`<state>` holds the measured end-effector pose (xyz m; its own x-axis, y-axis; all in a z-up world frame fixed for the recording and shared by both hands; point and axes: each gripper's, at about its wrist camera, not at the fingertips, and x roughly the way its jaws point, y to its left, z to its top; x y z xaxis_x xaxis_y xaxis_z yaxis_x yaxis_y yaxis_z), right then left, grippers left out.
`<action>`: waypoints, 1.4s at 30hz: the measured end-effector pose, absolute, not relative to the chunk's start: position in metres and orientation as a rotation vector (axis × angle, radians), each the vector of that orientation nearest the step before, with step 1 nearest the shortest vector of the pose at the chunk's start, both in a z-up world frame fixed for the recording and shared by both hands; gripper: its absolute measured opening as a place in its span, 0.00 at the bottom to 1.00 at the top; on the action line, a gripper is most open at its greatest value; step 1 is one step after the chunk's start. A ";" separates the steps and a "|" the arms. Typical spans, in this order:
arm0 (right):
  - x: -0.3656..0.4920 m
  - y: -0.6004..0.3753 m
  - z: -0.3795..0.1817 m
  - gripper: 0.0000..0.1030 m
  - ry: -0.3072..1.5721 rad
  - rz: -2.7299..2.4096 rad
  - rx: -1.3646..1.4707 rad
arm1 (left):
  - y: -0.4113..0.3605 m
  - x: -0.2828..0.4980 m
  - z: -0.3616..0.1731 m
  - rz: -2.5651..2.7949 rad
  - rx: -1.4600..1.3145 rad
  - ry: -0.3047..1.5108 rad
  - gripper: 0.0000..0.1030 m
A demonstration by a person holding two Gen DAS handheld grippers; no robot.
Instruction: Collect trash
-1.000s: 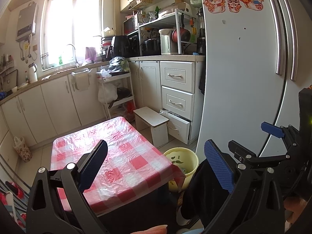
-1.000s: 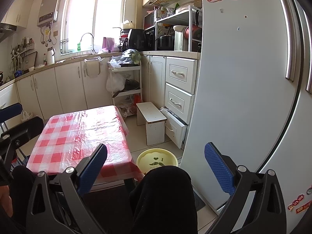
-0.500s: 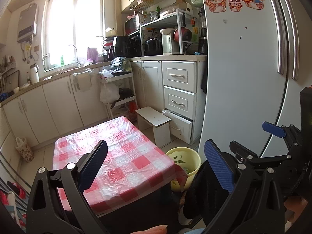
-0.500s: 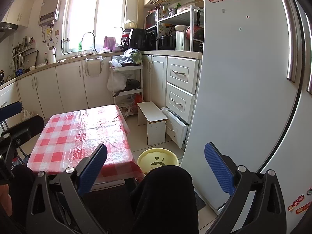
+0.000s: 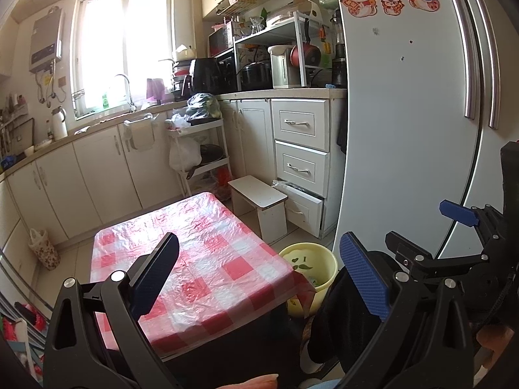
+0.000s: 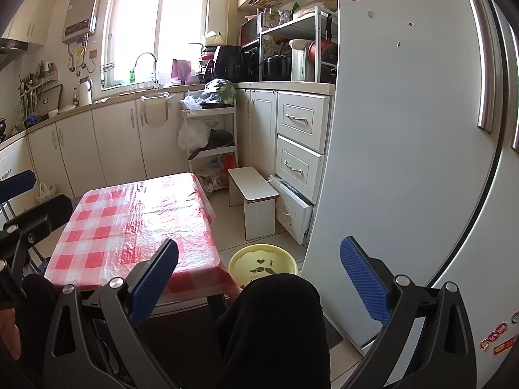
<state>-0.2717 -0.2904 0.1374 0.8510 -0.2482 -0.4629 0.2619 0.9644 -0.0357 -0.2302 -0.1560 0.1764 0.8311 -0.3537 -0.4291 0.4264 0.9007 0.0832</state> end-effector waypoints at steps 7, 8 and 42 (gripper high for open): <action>-0.271 -0.292 0.137 0.93 0.485 -0.267 0.028 | -0.160 -0.230 0.175 -0.403 0.188 0.423 0.93; -0.271 -0.291 0.137 0.93 0.486 -0.267 0.030 | -0.161 -0.230 0.174 -0.398 0.193 0.425 0.93; -0.257 -0.280 0.133 0.93 0.527 -0.259 -0.008 | -0.140 -0.216 0.165 -0.326 0.177 0.453 0.93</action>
